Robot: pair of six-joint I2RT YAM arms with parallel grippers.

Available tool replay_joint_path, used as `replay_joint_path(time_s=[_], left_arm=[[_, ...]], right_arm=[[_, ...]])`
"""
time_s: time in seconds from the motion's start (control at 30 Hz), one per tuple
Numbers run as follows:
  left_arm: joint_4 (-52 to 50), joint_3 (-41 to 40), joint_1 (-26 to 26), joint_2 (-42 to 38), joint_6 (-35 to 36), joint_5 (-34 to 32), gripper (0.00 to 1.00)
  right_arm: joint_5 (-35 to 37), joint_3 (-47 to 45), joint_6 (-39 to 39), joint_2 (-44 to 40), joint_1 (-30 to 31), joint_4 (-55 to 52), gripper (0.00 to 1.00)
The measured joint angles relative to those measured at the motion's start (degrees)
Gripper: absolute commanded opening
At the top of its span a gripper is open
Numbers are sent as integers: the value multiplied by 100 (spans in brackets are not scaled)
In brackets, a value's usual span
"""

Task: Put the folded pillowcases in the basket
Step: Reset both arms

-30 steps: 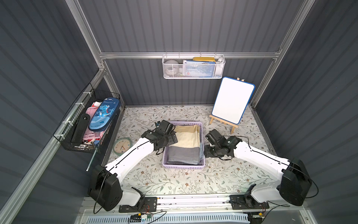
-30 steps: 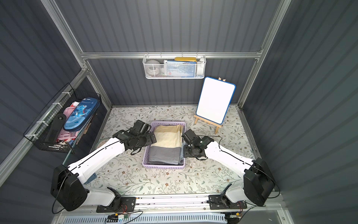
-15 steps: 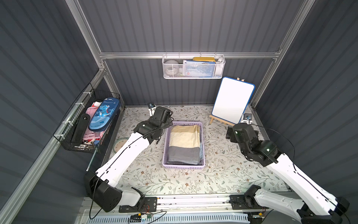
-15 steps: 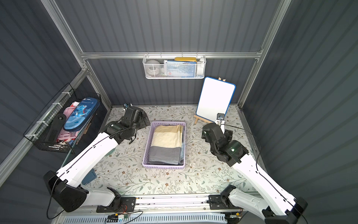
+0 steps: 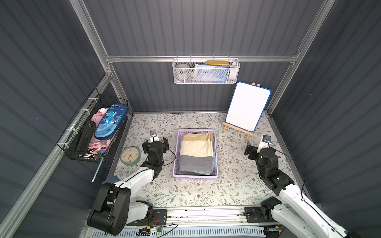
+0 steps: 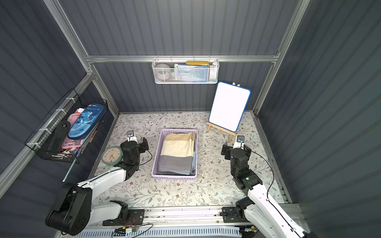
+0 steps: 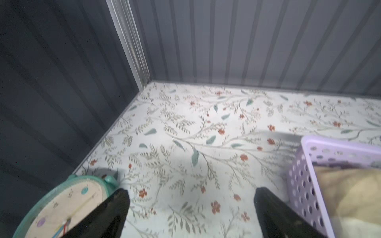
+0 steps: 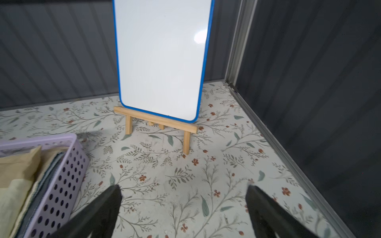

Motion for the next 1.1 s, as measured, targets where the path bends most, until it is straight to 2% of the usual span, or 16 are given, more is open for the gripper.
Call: replay_joint_path(time_s=[0.13,0.27,0.4,0.5,0.67,0.8,0.9,1.1], left_arm=[[1624,-162,387,776,33,197,99],[2017,61,560,1462,81,463,99],[2299,520,560,1921,306,669,100],[3049,210,636,2039,354,645,100],[3978,-240,1172,2273,240,935,99],[4177,-181,1235,2317,153,1102,99],[4245,-109,1239,2317,96,1200,99],[4242,-87,1239,2312,48,1215,99]], right_arm=[[-385,-498,-256,74,-249,697,99],[-767,-793,-337,627,-881,1434,99],[-1137,-1088,-404,1805,-1425,2649,99],[-1427,-1154,-435,2955,-1716,3587,99],[-1825,-1073,-448,3823,-1853,4457,99],[-2175,-824,-511,4806,-1888,5333,99],[-2138,-542,-470,4802,-1888,4774,99],[-2070,-245,-393,4852,-1954,4918,99]])
